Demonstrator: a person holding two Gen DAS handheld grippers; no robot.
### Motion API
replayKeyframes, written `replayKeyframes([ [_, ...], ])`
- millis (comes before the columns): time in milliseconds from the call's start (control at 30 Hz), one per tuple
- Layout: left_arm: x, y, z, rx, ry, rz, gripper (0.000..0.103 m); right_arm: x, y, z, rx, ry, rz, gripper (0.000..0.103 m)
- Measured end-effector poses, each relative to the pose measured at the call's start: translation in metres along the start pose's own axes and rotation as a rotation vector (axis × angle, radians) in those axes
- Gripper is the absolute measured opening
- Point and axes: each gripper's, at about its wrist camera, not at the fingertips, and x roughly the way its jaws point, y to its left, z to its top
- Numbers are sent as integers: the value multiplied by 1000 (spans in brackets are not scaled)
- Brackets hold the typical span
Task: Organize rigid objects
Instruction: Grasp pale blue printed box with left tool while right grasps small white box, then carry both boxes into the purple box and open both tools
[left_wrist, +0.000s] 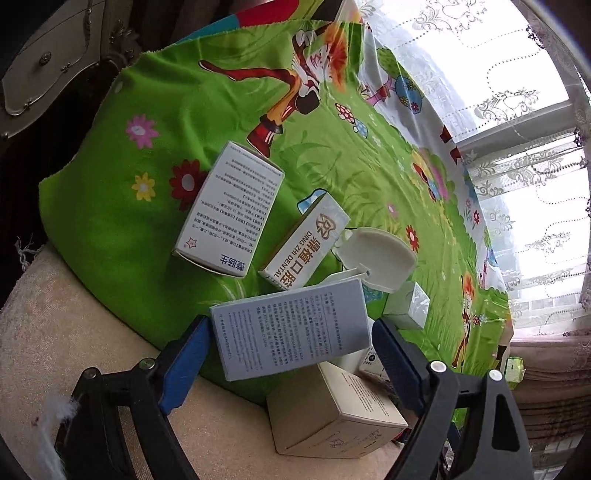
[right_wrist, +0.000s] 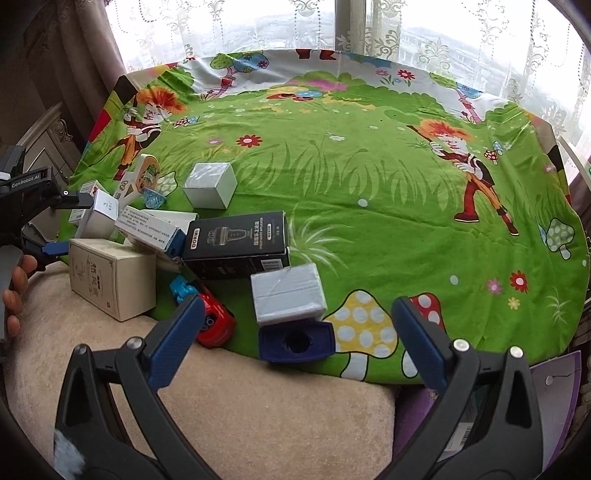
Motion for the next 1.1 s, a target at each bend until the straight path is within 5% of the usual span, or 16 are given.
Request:
replayKeyframes([
  [200, 11, -5, 0, -6, 26, 21, 90, 13, -2, 6, 5, 15, 1, 101],
  [300, 12, -6, 0, 5, 22, 28, 90, 20, 1, 8, -8, 24, 3, 93],
  [400, 14, -7, 0, 11, 27, 37, 90, 27, 2, 9, -15, 44, 10, 78],
  [500, 15, -9, -1, 33, 18, 38, 90, 31, 3, 6, -15, 56, 20, 53],
  [867, 8, -9, -6, 67, -27, 43, 89, 16, 0, 3, 6, -22, -4, 52],
  [1100, -16, -17, -13, 127, -136, 58, 88, 1, -7, 0, 46, -87, -22, 51],
])
